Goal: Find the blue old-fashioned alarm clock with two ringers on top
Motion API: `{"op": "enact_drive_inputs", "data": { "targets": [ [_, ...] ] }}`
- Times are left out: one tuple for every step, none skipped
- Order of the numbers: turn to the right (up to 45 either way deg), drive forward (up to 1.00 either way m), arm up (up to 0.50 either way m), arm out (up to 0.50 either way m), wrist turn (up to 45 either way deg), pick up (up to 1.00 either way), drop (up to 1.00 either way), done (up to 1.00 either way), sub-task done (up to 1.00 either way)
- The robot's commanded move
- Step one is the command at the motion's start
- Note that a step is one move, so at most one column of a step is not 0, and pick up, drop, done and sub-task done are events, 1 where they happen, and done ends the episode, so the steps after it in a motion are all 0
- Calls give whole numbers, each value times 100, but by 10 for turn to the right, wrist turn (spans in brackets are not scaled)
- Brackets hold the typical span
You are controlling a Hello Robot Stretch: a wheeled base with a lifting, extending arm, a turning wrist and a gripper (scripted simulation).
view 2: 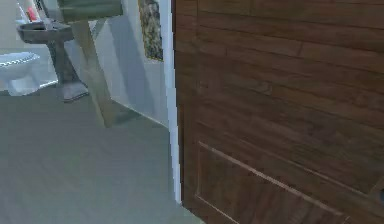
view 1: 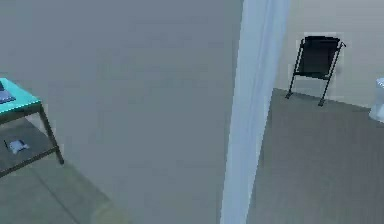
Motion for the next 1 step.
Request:
{"op": "enact_drive_inputs", "data": {
  "targets": [
    [360,0,0,0,0,0,0,0,0]
  ]
}}
